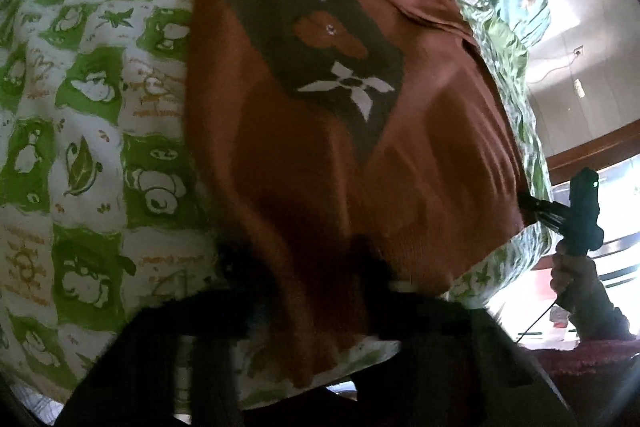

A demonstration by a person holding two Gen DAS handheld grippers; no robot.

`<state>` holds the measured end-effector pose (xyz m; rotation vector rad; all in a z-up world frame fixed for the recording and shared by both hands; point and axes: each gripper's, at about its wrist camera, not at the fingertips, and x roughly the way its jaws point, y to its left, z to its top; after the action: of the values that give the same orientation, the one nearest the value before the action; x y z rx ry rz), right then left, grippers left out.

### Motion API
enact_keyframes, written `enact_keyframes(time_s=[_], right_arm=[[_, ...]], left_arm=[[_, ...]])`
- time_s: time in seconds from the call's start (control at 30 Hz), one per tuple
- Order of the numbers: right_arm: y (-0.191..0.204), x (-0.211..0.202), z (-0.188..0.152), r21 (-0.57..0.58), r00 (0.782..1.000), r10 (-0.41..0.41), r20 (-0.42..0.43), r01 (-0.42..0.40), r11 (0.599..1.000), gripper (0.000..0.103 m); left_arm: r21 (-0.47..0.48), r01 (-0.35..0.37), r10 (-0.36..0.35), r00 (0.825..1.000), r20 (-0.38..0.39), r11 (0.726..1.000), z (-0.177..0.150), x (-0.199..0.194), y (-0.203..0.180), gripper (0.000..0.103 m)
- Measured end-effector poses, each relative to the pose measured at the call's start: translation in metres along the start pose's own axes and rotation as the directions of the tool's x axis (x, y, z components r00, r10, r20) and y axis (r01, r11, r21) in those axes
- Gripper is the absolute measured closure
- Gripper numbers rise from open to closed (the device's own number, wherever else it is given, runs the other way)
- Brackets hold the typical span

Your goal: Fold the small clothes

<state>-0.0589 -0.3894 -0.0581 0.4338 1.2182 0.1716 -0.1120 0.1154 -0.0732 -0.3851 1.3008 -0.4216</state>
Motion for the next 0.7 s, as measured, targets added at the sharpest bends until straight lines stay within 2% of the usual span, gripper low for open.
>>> enact_keyframes(time_s=[0.17, 0.3, 0.37, 0.47, 0.57, 0.7], right_arm=[[-0.004, -0.023, -0.008, 0.026, 0.999, 0.028, 0.047, -0.029, 0.999, 0.097], [-0.018, -0.033, -0.015, 0.077, 0.994, 0.098, 0.056, -0.102, 0.992, 0.097], [-0.014, -0.030, -0.011, 0.092, 0.988, 0.139, 0.065, -0.144, 0.985, 0.097], [-0.010, -0.032, 0.000, 0.113, 0.971, 0.216, 0.101, -0.227, 0.967, 0.097], [0.002, -0.040, 0.024, 0.104, 0.943, 0.294, 0.157, -0.312, 0.944, 0.097], [0.024, -0.046, 0.066, 0.037, 0.917, 0.345, 0.200, -0.359, 0.933, 0.097]], left_arm=[[0.027, 0.038, -0.038, 0.999, 0.009, 0.999, -0.005, -0.012, 0.002, 0.098], [0.033, 0.056, -0.057, 0.998, 0.005, 0.998, 0.000, -0.021, 0.005, 0.098], [0.044, 0.078, -0.079, 0.996, 0.028, 0.996, 0.006, -0.033, 0.002, 0.098], [0.067, 0.113, -0.119, 0.990, 0.079, 0.991, 0.020, -0.053, -0.007, 0.098], [0.067, 0.130, -0.138, 0.982, 0.129, 0.989, 0.039, -0.067, -0.015, 0.098], [0.019, 0.169, -0.168, 0.960, 0.223, 0.986, 0.080, -0.082, -0.012, 0.099]])
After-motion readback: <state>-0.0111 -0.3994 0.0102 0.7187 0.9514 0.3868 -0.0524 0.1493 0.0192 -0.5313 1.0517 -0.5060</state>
